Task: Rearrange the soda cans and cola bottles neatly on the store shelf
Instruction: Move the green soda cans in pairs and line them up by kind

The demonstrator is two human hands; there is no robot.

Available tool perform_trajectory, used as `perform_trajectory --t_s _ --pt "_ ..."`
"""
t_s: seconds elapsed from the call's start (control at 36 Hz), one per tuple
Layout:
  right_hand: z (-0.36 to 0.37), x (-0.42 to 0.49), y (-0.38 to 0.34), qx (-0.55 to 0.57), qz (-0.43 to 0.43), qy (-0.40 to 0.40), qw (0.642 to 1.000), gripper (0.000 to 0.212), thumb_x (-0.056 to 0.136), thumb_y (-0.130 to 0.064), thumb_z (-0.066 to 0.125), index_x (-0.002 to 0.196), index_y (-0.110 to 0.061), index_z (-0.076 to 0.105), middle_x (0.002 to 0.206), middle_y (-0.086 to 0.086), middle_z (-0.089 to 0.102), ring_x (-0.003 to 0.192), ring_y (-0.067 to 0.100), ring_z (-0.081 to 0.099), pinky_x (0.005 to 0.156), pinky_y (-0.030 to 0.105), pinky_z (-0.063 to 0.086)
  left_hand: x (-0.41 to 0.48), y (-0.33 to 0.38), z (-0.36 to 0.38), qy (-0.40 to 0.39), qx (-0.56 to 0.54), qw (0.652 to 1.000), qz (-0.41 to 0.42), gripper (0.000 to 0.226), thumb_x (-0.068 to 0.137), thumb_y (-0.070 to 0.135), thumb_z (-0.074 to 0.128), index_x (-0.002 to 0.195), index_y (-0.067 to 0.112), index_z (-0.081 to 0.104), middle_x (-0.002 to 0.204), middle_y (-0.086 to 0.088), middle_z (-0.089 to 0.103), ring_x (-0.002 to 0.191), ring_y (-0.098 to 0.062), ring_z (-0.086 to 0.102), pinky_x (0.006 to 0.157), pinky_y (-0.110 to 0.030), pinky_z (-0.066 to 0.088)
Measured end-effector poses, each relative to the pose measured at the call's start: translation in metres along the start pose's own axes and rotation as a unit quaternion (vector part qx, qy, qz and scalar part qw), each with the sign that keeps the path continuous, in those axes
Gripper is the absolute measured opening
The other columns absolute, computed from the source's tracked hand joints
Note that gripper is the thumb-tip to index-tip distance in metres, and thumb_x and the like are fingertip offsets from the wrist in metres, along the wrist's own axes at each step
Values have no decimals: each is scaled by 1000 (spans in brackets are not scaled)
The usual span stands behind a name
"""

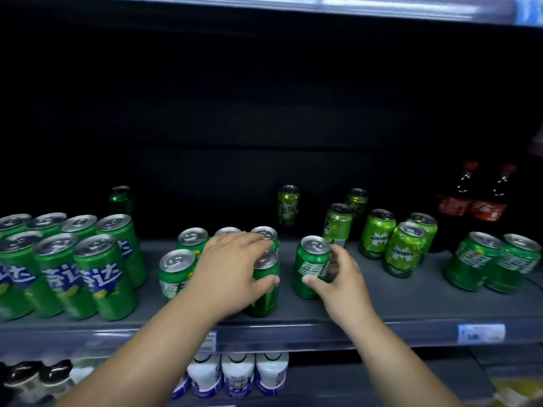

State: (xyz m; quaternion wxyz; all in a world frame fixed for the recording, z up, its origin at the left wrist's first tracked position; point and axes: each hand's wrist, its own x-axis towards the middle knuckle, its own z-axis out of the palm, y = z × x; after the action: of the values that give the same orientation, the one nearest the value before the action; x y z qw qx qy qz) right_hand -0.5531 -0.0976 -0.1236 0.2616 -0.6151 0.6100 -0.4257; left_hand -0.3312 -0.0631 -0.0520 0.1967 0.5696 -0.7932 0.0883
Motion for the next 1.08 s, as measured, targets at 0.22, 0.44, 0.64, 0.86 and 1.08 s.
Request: perform_trajectory --t_s 0.22,0.44,0.64,0.86,1.08 --pt "10 8 -1 -21 -3 -46 999 73 79 -21 78 135 -32 33 120 -4 60 106 15 59 82 30 48 -4 -8 6 -62 18 997 -39 90 70 83 27 147 39 36 155 11 37 144 -17 32 118 -42 24" --pt "29 22 -6 -47 -31 -45 997 73 80 -30 81 133 -31 30 125 -5 61 108 17 61 86 36 52 -8 -9 17 -30 51 997 -43 73 78 78 42 134 35 57 139 4 59 129 -24 54 107 -47 42" --pt "34 33 -3 -27 -28 -56 998 78 80 -29 81 136 -39 27 130 -8 60 117 16 60 97 43 53 -11 -10 19 -2 68 997 -32 69 78 75 46 130 33 61 131 4 64 122 -24 60 100 -45 47" --pt "37 34 3 -18 -29 -81 996 75 86 -27 74 141 -43 24 129 -11 63 118 14 60 99 42 51 -10 -11 17 -16 55 998 -25 70 79 74 43 131 31 62 131 3 64 123 -25 59 101 -47 47" --pt "15 26 4 36 5 -64 997 75 85 -34 77 145 -33 31 145 -6 46 130 11 49 109 38 44 -4 -1 1 7 -39 999 4 70 79 70 47 135 30 55 135 9 59 125 -19 55 101 -41 44"
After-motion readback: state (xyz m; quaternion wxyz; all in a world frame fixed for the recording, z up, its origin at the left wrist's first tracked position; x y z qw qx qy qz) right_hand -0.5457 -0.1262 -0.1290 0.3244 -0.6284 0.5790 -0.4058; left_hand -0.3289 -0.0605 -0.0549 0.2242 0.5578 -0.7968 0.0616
